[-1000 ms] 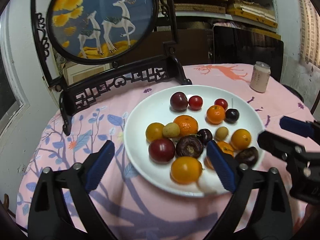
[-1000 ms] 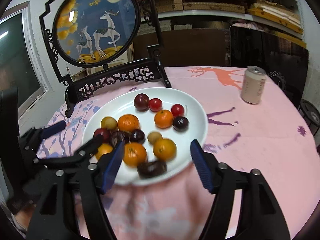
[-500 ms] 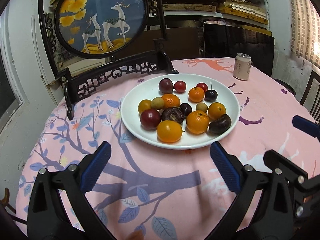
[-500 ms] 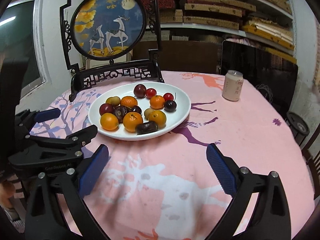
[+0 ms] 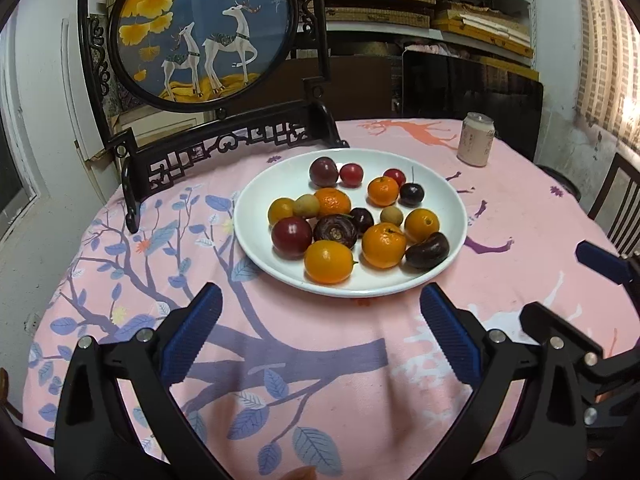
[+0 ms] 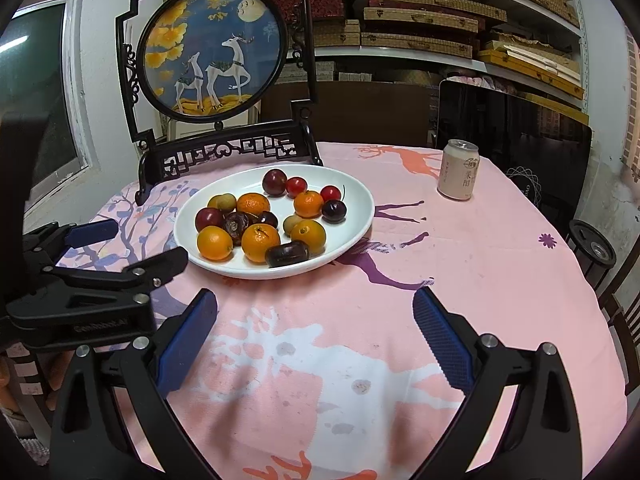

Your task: Organize fruits

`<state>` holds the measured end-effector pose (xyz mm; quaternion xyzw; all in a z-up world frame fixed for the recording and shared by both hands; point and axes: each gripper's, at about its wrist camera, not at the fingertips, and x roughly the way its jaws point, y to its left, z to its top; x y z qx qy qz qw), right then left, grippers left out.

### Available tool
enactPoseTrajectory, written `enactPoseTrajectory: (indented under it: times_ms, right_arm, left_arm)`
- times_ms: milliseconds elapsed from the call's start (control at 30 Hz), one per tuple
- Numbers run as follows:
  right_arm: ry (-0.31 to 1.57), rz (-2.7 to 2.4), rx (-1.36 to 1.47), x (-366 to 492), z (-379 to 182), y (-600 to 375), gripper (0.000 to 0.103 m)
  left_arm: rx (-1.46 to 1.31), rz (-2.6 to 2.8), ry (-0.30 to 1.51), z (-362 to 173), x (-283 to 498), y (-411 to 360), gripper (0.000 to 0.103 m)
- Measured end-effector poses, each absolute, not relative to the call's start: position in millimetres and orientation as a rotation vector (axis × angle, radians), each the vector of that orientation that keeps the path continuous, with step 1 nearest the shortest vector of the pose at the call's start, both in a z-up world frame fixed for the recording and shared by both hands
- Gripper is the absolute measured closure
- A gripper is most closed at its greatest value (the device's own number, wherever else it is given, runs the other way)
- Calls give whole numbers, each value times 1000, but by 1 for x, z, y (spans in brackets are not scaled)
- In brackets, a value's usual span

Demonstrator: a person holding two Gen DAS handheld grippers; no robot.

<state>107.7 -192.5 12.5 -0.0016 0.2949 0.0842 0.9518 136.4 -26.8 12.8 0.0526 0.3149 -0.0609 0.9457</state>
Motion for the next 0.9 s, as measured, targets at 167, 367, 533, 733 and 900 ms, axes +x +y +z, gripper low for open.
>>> enactPoseTrajectory:
  times_ms: [167, 367, 533, 733, 900]
  right_arm:
    - [602, 170, -5, 108, 12, -192, 4]
    - [609, 165, -8, 109, 11, -192, 4]
    - [604, 165, -4, 109, 12, -193, 4]
    - [603, 162, -7, 109, 12, -192, 4]
    - [605, 164, -7, 109, 11, -192, 4]
  left_arm:
    - [144, -89, 627, 13, 135, -31, 2]
    - [192, -88, 635, 10, 133, -39, 2]
    - [169, -108, 632, 11, 130, -36, 2]
    - [153, -104, 643, 12, 133, -35, 2]
    - [145, -93, 663, 9, 137, -32, 2]
